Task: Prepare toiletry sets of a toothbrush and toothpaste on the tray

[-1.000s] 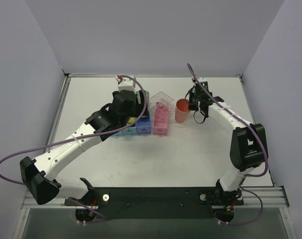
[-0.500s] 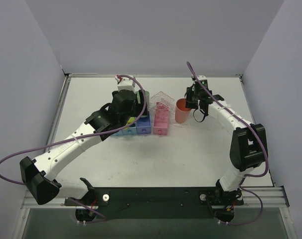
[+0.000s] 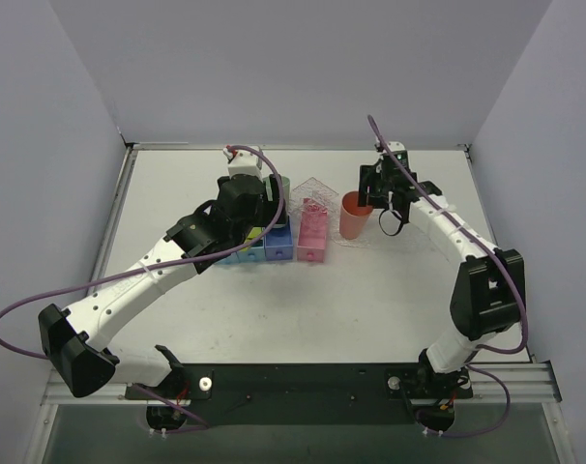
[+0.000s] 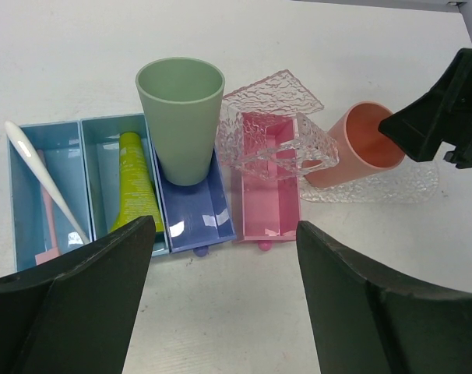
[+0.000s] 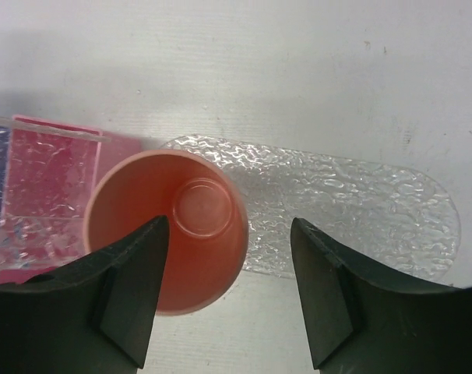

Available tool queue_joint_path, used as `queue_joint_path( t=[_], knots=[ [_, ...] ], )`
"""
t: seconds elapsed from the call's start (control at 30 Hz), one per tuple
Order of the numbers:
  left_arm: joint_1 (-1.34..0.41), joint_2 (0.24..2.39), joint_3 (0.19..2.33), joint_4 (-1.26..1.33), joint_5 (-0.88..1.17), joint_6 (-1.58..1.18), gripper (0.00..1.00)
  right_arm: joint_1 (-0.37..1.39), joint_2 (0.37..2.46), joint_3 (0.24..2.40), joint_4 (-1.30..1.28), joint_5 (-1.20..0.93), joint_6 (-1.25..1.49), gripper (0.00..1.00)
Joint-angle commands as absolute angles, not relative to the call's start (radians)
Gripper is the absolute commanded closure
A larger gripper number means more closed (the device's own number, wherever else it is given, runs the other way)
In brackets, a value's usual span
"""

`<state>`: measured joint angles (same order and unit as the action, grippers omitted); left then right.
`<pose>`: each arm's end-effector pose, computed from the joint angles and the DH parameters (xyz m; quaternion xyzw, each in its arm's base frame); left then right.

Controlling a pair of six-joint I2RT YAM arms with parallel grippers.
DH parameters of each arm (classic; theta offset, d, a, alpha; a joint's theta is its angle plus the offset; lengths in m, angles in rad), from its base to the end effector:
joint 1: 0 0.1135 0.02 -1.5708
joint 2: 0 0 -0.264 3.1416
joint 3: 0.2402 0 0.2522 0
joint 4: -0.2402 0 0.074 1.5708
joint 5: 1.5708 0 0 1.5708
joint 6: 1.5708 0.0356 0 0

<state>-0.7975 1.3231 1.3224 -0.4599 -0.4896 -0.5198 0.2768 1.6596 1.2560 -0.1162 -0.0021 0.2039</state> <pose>0.2178 -0.1992 0.3824 -0.0124 0.8343 -0.1501 0.5304 0.3726 0.1059 0.2810 -0.0320 0.8645 0.1203 0.4870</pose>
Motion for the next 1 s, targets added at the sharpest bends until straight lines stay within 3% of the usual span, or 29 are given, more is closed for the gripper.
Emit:
queue_joint_path(
  t=[0.0, 0.2, 0.5, 0.97],
  knots=[
    [-0.793, 1.299, 1.333, -0.443, -0.492, -0.528, 0.16, 0.284, 1.536, 1.339, -0.143, -0.073, 0.158, 0.4],
    [-0.781, 1.285, 1.293, -0.423, -0.468, -0.519, 0.16, 0.319, 1.555, 1.41, -0.222, -0.404, 0.033, 0.39],
    [-0.723, 1.213, 1.193, -0.365, -0.371, -0.514, 0.16, 0.4, 1.634, 1.42, -0.204, -0.577, -0.135, 0.41],
    [-0.706, 1.198, 1.163, -0.357, -0.356, -0.523, 0.16, 0.439, 1.671, 1.353, -0.112, -0.488, -0.337, 0.41]
  ],
)
